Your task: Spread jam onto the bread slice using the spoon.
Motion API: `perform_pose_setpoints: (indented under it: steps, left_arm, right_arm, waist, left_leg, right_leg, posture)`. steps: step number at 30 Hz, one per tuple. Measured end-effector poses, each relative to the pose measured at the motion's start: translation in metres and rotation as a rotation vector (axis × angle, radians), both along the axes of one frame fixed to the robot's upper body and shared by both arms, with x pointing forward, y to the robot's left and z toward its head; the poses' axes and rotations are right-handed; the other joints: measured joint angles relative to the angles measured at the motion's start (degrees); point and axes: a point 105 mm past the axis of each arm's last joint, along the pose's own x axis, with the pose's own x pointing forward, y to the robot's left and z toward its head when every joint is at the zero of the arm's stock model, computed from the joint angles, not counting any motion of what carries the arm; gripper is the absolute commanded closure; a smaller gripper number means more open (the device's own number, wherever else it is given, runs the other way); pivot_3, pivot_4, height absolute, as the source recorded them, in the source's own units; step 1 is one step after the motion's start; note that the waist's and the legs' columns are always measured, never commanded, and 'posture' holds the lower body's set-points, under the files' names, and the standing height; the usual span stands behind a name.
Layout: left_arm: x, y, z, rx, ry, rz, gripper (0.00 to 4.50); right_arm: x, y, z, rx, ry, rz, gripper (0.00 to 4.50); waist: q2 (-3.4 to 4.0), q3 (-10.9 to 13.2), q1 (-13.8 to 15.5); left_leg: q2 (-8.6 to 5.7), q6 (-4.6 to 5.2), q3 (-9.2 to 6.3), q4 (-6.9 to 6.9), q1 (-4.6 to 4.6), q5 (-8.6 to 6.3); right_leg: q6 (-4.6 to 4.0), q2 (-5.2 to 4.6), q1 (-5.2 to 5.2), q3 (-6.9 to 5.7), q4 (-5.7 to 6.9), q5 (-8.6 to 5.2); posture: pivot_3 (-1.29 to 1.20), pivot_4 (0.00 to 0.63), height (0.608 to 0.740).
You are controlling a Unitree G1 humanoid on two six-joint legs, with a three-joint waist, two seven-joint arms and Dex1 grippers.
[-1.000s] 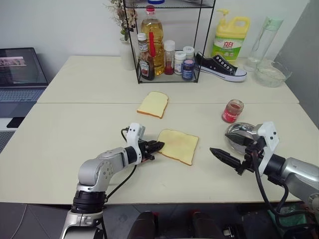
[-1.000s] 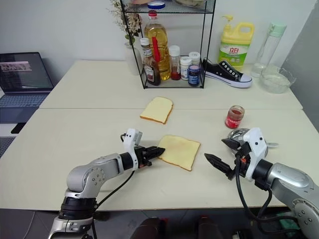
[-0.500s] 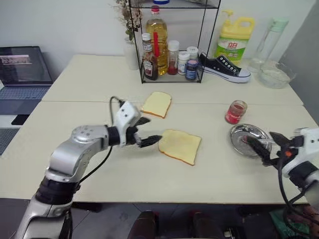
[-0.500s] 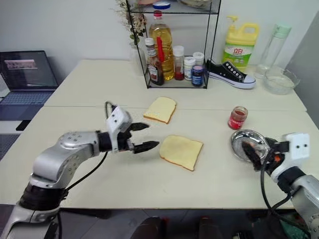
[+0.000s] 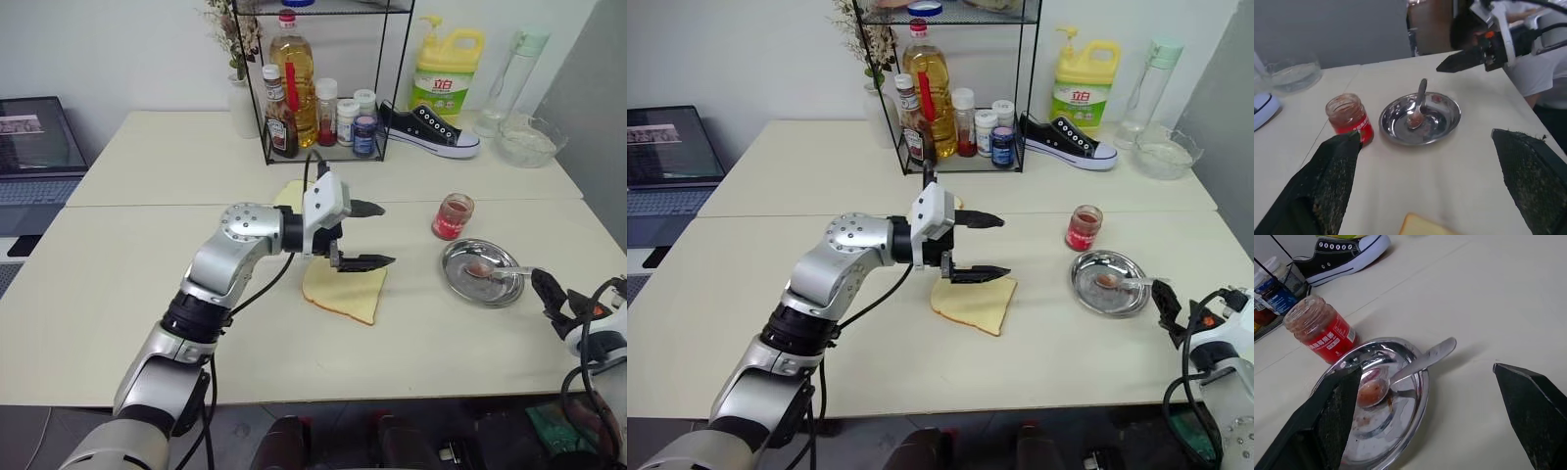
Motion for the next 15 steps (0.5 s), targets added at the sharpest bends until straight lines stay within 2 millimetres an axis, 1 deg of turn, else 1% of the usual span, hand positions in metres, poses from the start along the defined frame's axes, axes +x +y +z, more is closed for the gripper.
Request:
perform_pose_setpoints:
  steps: [5,8,10,13,15]
  left_arm:
    - [0.000,-0.012,0.000,-0.012,-0.010,-0.027,0.04]
    - [-0.001,-0.013,-0.003,-0.011,-0.004,-0.027,0.04]
    - [-0.002,-0.011,-0.007,-0.008,0.009,-0.022,0.04]
    - [-0.002,-0.008,-0.013,0.003,0.036,-0.007,0.04]
    - [-0.002,-0.006,-0.012,0.008,0.031,0.001,0.04]
  right_arm:
    - [0.029,0.004,-0.006,0.191,-0.058,0.013,0.00]
    - [0.044,0.004,-0.007,0.286,-0.087,0.021,0.00]
    - [0.049,0.001,-0.008,0.325,-0.097,0.009,0.00]
    - [0.055,-0.006,-0.017,0.363,-0.075,-0.013,0.00]
    - [0.057,-0.008,-0.020,0.377,-0.079,-0.017,0.00]
  waist:
    - [0.04,0.0,-0.3]
    - [0.11,0.0,-0.6]
    - [0.14,0.0,-0.7]
    - [0.14,0.0,-0.7]
    - [0.15,0.0,-0.7]
  left_leg:
    - [0.01,0.00,0.00,-0.01,0.01,0.00]
    - [0.01,0.00,-0.01,-0.02,0.00,0.00]
    - [0.02,0.00,-0.02,-0.01,-0.01,0.00]
    - [0.02,0.00,-0.02,-0.01,-0.01,0.00]
    - [0.02,0.00,0.00,-0.01,0.00,0.00]
  right_leg:
    - [0.00,0.03,0.00,0.00,0.01,0.00]
    - [0.00,0.03,0.00,0.00,0.00,0.00]
    - [0.00,0.03,0.00,-0.01,0.00,0.00]
    - [0.00,0.03,0.00,-0.01,0.00,0.00]
    - [0.00,0.03,0.01,0.01,0.00,0.00]
  posture:
    - [0.00,0.150,0.740]
    - [0.00,0.150,0.740]
    - [0.00,0.150,0.740]
    - [0.00,0.150,0.740]
    - [0.00,0.150,0.740]
